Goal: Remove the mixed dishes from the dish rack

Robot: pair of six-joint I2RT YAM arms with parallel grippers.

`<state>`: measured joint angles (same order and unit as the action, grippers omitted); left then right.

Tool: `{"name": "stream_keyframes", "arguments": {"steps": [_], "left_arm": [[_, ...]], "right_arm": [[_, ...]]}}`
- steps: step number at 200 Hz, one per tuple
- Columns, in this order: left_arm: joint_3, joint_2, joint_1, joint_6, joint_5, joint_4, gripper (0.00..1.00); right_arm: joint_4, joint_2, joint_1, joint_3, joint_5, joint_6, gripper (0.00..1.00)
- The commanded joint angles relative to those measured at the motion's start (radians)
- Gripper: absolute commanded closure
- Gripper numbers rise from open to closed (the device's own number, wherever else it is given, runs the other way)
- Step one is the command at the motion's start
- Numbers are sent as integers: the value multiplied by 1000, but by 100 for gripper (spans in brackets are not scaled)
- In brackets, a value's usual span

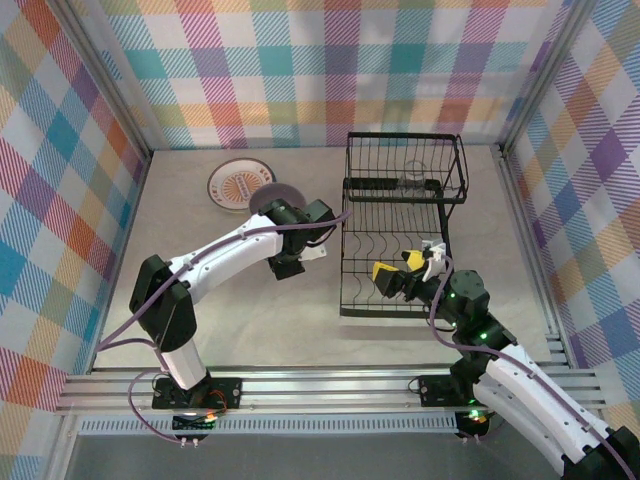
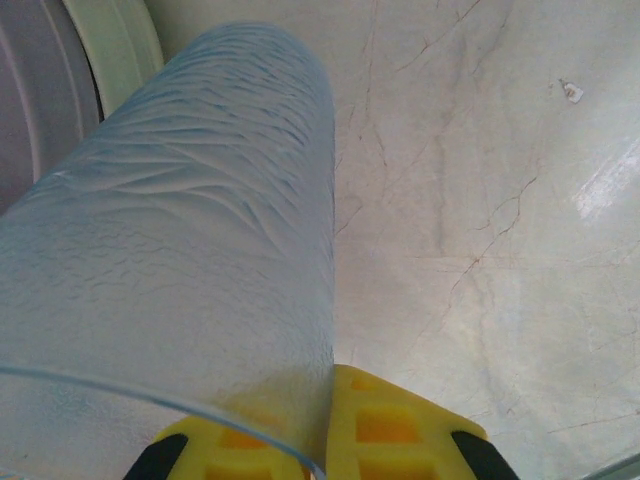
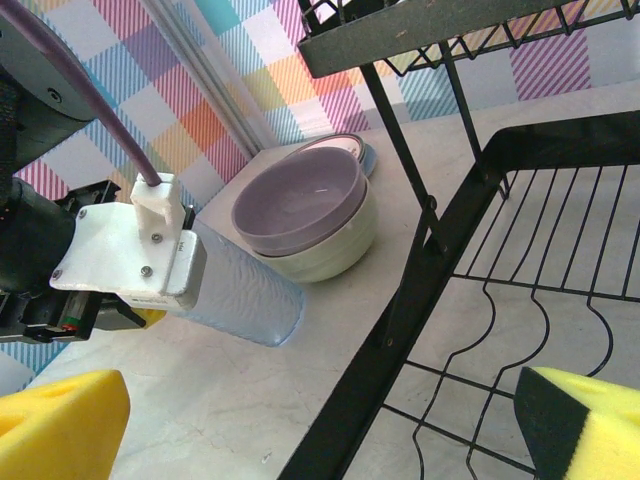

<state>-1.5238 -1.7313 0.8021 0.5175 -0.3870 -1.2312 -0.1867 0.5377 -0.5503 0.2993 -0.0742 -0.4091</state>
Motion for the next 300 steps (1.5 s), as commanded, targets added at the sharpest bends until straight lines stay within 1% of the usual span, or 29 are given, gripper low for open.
{"name": "stream_keyframes", "arguments": {"steps": [1,27,60,112,154,189,224,276,300], "left_arm": [[-9,-12,5,20,-40,-27,100],[-7,-30,4,29,-41,-19,100],[-29,-47,4,42,-43,-60,100],[-33,-22,9,52,36,-132,100],[-40,-41,12,49,61,-149,100],[-91,-77,11,51,57,-170,100],[-125,-113,12,50,60,-179,94],[-147,-139,12,48,45,-191,92],[-159,-142,11,49,41,-188,86]], "right_arm": [[-40,-2,-2,-9,-24,15,1],[-29,-16,-2,-12,-23,18,1],[-16,-45,-2,-15,-15,24,1],[-28,-51,-2,-23,-29,28,1],[-53,-46,-2,-32,-52,23,1],[-66,-41,-2,-37,-56,21,1],[-68,-36,-2,-37,-58,21,1],[-75,-30,-2,-40,-59,19,1],[-76,-34,-2,-40,-59,18,1]]}}
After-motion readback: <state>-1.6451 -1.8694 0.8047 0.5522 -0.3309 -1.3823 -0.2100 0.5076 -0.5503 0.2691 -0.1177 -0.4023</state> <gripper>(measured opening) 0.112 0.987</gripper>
